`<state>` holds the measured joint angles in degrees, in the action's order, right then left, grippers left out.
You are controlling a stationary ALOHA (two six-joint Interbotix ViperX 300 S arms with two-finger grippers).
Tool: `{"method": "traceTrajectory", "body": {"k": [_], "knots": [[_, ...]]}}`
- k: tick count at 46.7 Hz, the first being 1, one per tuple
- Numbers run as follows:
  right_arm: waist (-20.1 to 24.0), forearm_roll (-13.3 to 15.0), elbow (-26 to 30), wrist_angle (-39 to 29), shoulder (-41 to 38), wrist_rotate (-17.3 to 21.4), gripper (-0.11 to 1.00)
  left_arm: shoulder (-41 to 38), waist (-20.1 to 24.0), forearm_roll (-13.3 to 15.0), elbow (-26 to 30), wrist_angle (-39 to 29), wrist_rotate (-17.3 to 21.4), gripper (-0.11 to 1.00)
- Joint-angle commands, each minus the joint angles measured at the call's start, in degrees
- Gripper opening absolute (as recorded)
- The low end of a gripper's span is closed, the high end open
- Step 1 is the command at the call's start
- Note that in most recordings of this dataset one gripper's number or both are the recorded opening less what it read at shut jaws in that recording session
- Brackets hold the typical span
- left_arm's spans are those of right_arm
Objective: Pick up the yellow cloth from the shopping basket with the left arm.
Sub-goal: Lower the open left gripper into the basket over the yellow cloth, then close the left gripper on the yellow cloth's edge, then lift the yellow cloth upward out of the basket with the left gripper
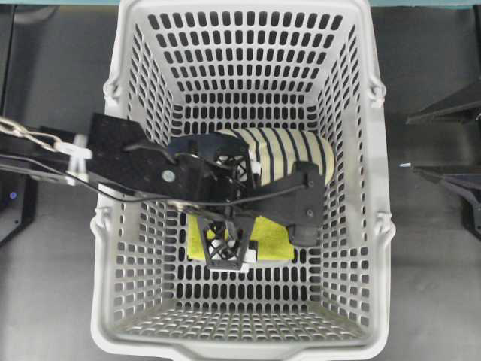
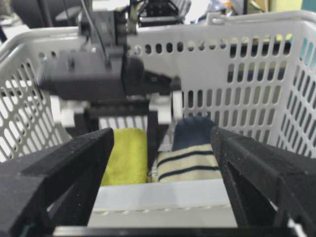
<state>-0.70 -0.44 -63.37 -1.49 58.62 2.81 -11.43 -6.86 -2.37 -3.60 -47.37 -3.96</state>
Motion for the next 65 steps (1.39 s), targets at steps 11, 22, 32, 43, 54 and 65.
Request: {"method": "traceTrajectory", "body": {"k": [11, 22, 32, 43, 54, 65], "knots": [[-0.09, -0.18, 1.23, 0.53, 0.35, 0.09, 0.76, -1.67, -0.44, -0.18, -1.05, 0.09, 0.26, 0.82], [-0.09, -0.18, 1.14, 0.53, 0.35, 0.09, 0.76, -1.93, -0.44, -0.18, -2.2, 0.26, -0.09, 0.78], [-0.18, -0.18, 0.97, 0.53, 0.35, 0.18, 0.76, -1.76, -0.62, -0.18, -1.85, 0.09, 0.97, 0.45], [-0.18, -0.18, 0.79, 0.53, 0.35, 0.18, 0.76, 0.26, -0.62, -0.18, -0.26, -0.44, 1.23, 0.13], [-0.18, -0.18, 0.79, 0.53, 0.44, 0.18, 0.76, 3.16, -0.7, -0.18, 9.23, -8.79, 1.23, 0.13], [-0.18, -0.18, 0.7, 0.53, 0.88, 0.18, 0.76, 3.96, -0.79, -0.18, 28.92, -28.39, 0.97, 0.13]]}}
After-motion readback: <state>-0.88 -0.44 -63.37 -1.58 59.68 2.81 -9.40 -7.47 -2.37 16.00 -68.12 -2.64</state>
